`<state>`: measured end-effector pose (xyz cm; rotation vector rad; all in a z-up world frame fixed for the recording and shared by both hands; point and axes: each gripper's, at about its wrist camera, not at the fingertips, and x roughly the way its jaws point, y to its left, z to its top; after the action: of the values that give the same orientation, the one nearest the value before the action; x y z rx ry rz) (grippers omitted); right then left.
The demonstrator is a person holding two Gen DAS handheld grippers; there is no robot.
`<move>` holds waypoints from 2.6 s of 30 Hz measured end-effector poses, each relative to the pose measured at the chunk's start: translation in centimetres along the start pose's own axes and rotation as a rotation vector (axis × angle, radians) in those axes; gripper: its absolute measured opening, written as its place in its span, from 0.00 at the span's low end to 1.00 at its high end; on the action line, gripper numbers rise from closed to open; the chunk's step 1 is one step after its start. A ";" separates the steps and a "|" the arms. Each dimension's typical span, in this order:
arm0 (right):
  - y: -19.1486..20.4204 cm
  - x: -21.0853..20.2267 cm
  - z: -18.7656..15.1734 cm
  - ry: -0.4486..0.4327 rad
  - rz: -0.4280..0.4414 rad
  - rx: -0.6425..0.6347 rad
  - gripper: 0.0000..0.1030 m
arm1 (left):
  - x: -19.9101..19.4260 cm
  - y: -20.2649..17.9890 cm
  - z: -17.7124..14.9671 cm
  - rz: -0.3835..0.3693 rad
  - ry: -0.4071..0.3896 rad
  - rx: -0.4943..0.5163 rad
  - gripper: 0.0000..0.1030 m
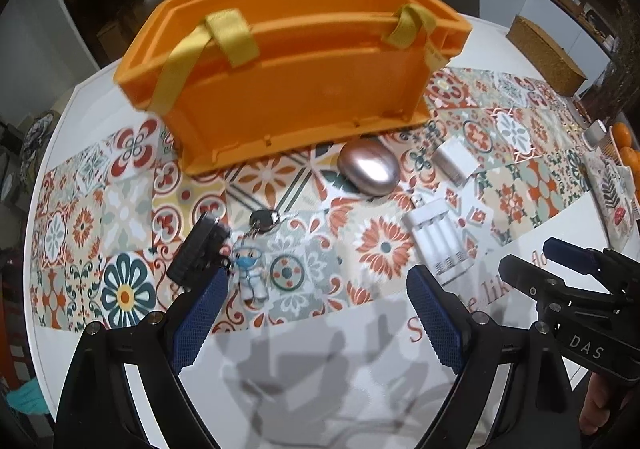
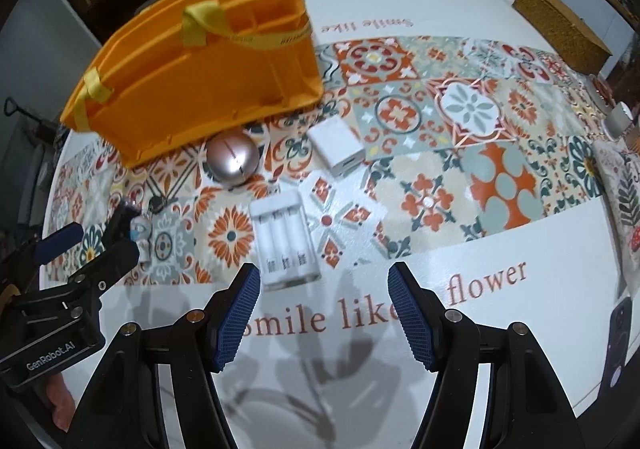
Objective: Organize rigid objects
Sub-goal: 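Move the right tool to the white battery charger and close on it, then close the left tool on the white figurine keychain while the right tool holds the charger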
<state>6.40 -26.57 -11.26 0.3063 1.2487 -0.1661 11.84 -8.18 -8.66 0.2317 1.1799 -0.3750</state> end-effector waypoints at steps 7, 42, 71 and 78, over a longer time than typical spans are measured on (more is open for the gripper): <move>0.9 1.9 -0.7 0.048 0.030 -0.052 0.65 | 1.1 1.0 -1.8 0.004 0.045 -0.061 0.89; 4.8 8.1 -0.6 0.065 -0.041 -0.267 0.49 | 6.5 2.9 -5.2 0.018 0.191 -0.184 0.89; 5.1 3.8 -1.7 -0.016 0.018 -0.236 0.47 | 2.9 3.5 -5.9 0.103 -0.074 -0.092 0.89; 5.5 3.0 -1.5 -0.029 0.032 -0.224 0.47 | 2.2 4.3 -4.9 0.070 -0.135 -0.117 0.83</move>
<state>7.55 -20.76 -13.76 0.1297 1.2199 -0.0030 10.10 -2.78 -12.63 0.1437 1.0539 -0.2551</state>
